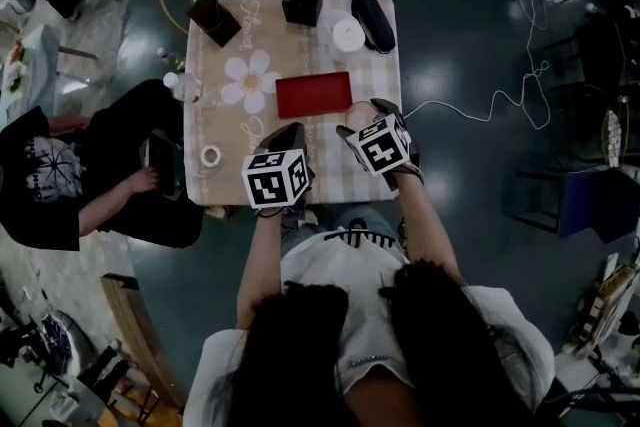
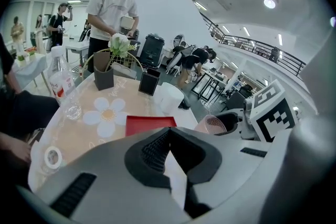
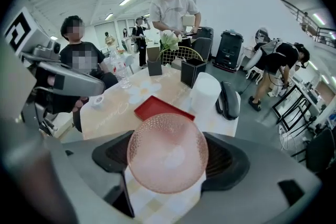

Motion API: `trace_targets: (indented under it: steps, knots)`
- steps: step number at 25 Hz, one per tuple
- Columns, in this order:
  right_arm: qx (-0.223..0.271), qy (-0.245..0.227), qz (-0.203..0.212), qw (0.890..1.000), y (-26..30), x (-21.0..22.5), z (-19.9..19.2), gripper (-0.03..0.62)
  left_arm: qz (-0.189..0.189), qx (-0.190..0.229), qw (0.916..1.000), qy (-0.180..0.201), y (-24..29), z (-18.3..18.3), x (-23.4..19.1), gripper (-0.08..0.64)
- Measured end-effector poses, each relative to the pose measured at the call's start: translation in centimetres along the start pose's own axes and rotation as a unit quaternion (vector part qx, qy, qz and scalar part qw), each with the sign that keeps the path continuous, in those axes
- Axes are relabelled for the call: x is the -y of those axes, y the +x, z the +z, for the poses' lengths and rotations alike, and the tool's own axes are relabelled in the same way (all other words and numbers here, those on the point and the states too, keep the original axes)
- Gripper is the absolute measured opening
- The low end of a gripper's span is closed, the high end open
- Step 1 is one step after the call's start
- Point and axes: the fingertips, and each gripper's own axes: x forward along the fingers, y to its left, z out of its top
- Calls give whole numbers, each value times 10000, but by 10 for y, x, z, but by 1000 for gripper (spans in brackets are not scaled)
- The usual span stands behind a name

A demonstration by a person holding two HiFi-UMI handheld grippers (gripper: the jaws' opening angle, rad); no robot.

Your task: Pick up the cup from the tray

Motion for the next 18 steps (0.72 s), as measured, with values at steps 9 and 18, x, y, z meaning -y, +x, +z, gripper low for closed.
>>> trace_targets:
  steps: [9,18]
  knots:
    - [-315,196,12,9993,0,-13,-64,396,-225,-138,9994,224,1,-23,21,8]
    - [-403,359,-100,9985,2,-17,-104,396,-213,-228,9992,263,-7,-50,30,8]
